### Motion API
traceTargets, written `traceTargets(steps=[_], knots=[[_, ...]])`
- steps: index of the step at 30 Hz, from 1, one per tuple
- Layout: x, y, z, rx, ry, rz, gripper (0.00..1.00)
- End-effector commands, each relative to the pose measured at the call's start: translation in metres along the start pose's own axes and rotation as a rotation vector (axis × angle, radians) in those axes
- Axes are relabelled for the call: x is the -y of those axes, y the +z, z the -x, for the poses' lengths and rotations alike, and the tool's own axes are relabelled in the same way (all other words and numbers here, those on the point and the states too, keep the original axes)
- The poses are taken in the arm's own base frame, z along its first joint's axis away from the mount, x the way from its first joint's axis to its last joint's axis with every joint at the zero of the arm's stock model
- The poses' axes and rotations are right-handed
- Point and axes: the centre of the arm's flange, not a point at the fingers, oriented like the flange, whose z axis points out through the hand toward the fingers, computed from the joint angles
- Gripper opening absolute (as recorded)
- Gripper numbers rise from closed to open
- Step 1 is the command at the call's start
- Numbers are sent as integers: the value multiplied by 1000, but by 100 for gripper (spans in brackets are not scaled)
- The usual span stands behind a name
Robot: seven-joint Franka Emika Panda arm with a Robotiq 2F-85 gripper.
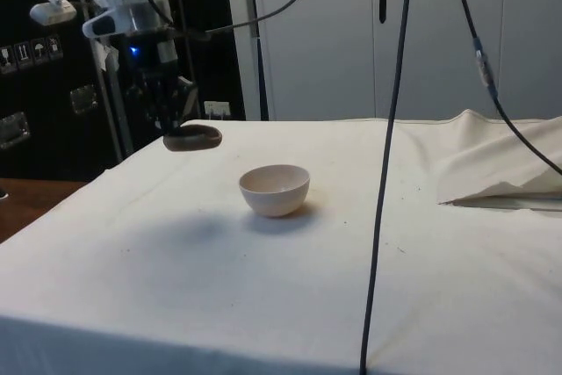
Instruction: Pour the coffee beans from the cup into the bowl.
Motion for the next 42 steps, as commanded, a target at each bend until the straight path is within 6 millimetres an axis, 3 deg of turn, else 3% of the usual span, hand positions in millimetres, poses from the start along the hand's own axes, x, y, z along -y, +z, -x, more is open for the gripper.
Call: traceTargets(steps=[1,42], knots=[[2,-3,1,2,9,11,0],[24,-7,8,21,163,7,0]])
